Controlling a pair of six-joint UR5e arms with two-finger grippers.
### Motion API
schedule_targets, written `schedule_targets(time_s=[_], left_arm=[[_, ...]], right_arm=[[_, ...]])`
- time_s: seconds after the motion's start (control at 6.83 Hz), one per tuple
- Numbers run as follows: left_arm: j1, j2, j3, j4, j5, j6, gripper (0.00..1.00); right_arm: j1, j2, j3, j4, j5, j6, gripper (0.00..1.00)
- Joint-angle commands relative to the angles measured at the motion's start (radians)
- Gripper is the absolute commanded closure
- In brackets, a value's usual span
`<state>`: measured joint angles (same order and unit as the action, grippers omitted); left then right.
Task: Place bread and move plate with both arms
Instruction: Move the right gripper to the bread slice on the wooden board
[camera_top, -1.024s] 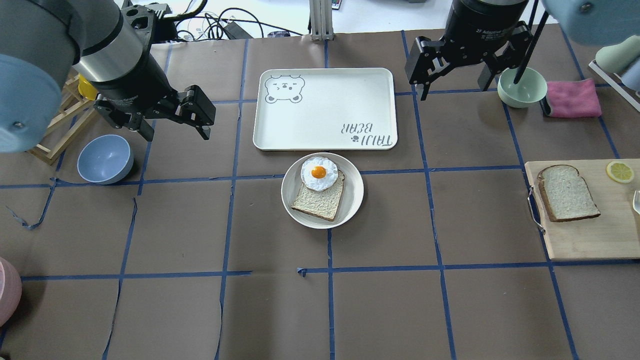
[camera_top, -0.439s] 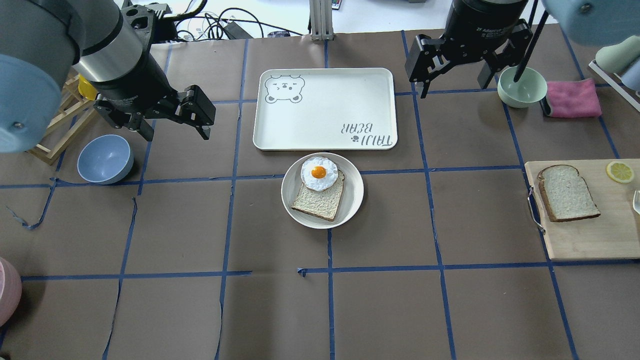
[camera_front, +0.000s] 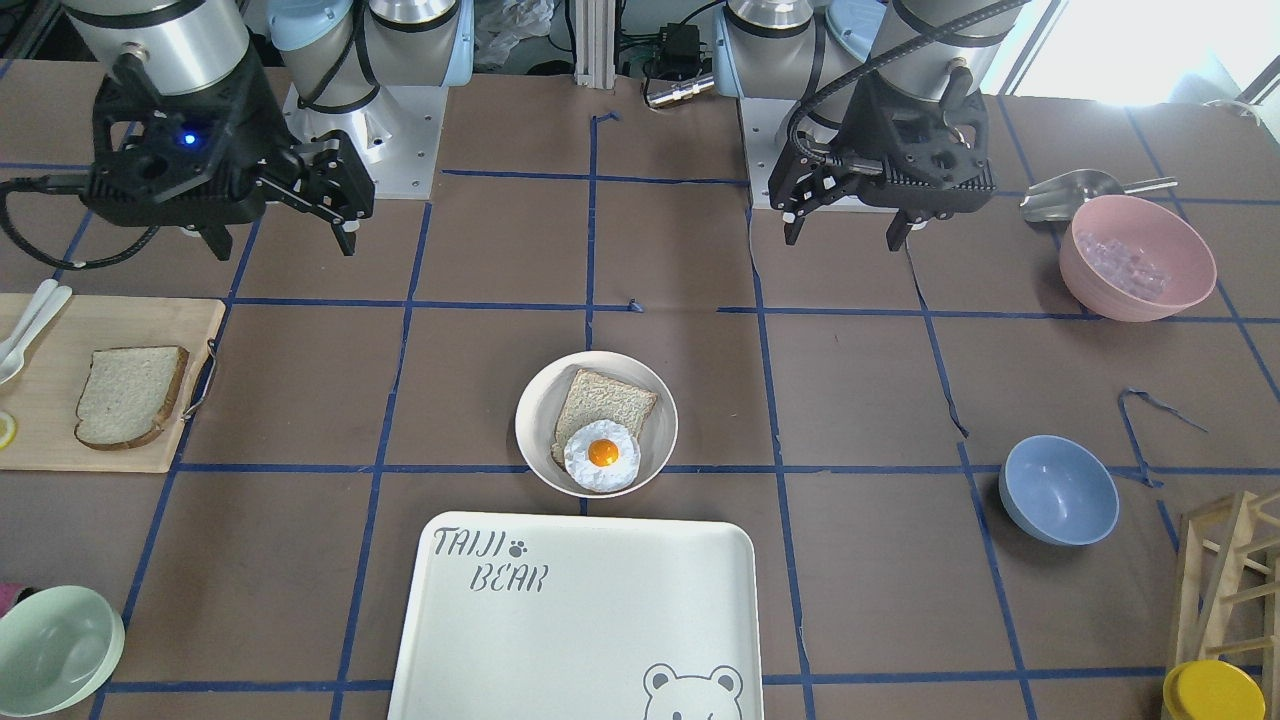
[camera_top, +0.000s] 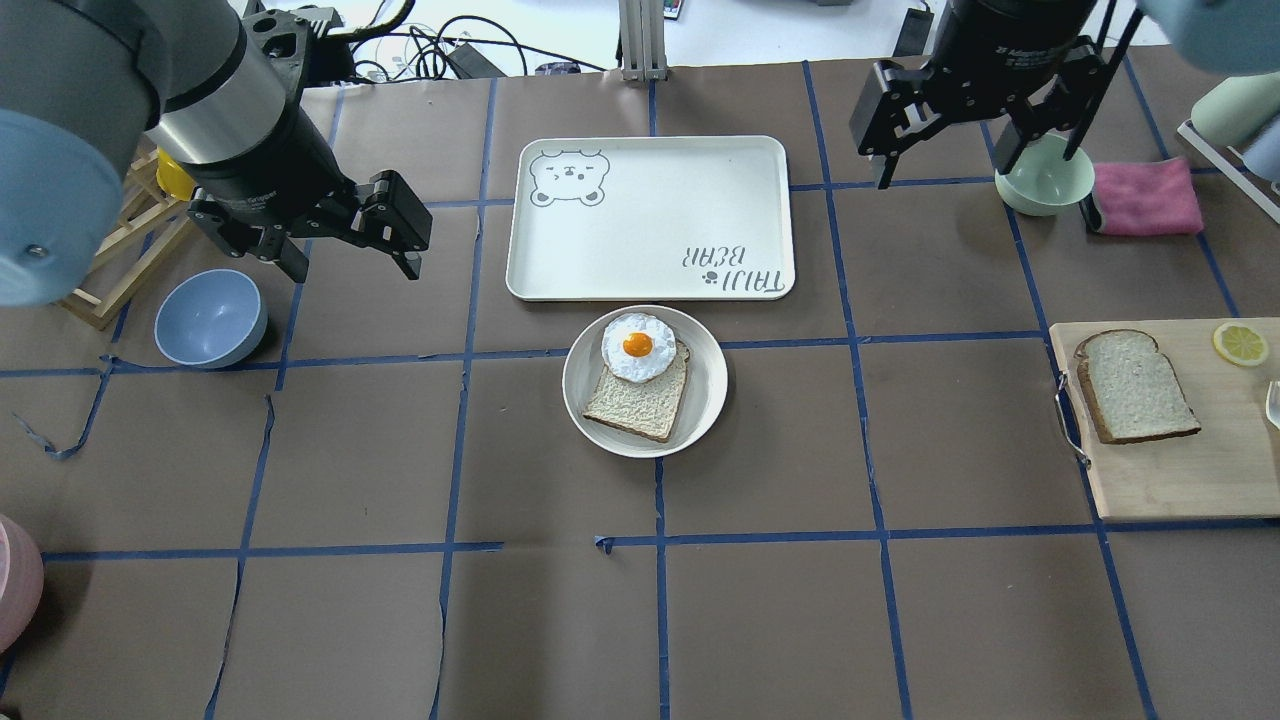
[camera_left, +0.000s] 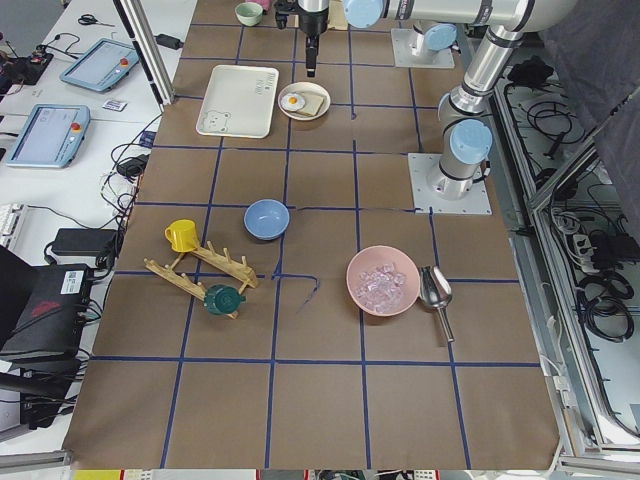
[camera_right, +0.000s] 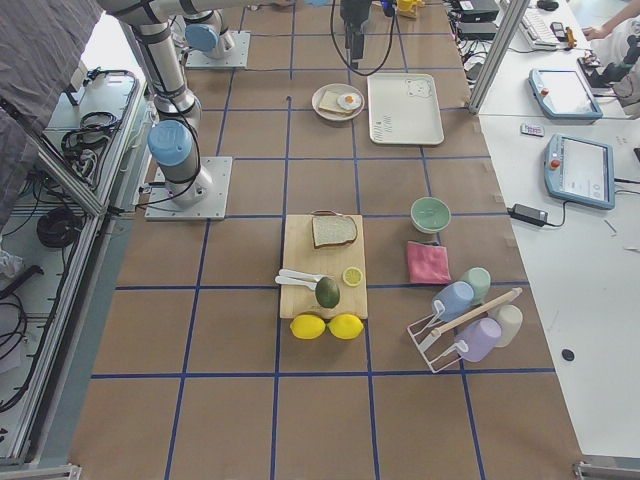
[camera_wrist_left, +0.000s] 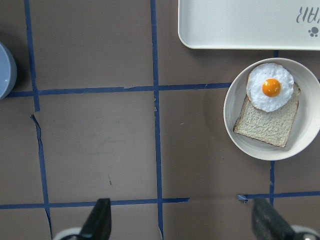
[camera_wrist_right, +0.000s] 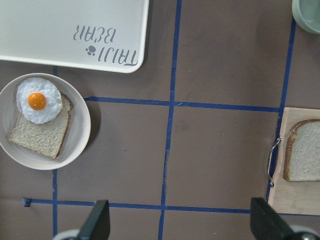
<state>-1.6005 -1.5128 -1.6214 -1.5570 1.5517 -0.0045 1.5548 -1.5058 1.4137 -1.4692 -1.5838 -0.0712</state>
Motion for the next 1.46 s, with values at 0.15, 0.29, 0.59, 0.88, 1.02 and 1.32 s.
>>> schedule_targets(time_s=[0.15, 0.29, 0.59, 0.88, 1.02, 1.32], left_arm=[[-0.001, -0.001, -0.002, 0.000, 0.001, -0.006, 0.00], [0.000, -0.001, -0.002, 0.000, 0.002, -0.005, 0.00], [0.001, -0.001, 0.000, 0.000, 0.002, -0.005, 0.00], [0.002, -0.001, 0.000, 0.000, 0.001, -0.005, 0.00], [0.002, -0.001, 0.000, 0.000, 0.002, -0.005, 0.00], [0.001, -0.001, 0.000, 0.000, -0.001, -0.003, 0.00]], right_arm=[[-0.346, 0.012, 0.118, -0.049, 0.094, -0.295, 0.00], [-0.468, 0.022, 0.175, -0.057, 0.138, -0.426, 0.00], [-0.625, 0.118, 0.273, -0.246, 0.159, -0.768, 0.00], [-0.708, 0.202, 0.307, -0.293, 0.159, -0.823, 0.00], [-0.710, 0.226, 0.320, -0.333, 0.159, -0.825, 0.00], [-0.710, 0.303, 0.391, -0.422, 0.157, -0.826, 0.04]])
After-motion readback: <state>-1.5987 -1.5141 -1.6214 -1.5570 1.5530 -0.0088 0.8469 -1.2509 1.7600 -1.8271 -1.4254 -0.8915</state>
